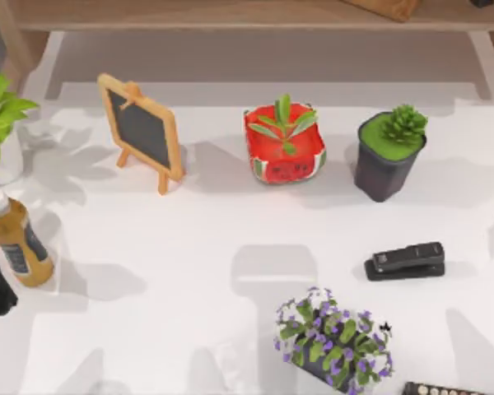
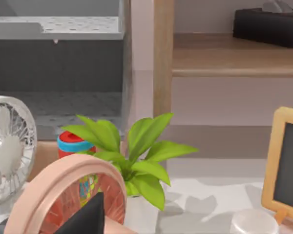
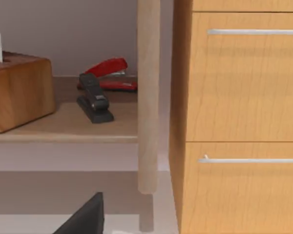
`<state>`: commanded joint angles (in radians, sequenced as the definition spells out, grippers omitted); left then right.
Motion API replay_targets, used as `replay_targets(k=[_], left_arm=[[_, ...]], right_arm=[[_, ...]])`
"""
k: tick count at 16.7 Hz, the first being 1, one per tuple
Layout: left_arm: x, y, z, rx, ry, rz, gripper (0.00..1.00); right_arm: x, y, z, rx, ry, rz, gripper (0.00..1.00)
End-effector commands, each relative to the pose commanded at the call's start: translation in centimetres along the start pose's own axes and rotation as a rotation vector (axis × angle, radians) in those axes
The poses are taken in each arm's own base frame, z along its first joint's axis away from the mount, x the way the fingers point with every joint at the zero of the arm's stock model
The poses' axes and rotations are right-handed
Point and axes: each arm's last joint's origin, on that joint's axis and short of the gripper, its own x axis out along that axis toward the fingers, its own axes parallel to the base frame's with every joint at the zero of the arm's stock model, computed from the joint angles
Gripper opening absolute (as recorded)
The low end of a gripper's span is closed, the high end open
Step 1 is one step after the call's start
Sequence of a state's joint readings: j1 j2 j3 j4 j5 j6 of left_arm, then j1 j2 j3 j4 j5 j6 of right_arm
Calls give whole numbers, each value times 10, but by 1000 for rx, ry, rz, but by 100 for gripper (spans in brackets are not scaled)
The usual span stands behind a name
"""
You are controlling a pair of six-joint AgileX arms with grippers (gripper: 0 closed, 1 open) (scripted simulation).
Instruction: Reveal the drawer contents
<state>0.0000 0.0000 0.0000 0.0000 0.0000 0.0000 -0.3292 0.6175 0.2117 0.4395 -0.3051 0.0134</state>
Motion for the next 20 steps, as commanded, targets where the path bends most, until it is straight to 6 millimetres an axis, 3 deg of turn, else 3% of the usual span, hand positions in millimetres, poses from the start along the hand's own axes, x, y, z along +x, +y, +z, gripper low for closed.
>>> replay_targets(k=[4,8,16,20], left_arm=[[0,0,0,0,0,0,100],[0,0,0,0,0,0,100],[0,0,0,0,0,0,100],[0,0,0,0,0,0,100]], right_arm=[[30,-33,1,8,27,6,100],[47,-58,-3,8,31,18,100],[51,-63,-3,-6,29,23,100],[76,-77,0,-165,13,25,100]])
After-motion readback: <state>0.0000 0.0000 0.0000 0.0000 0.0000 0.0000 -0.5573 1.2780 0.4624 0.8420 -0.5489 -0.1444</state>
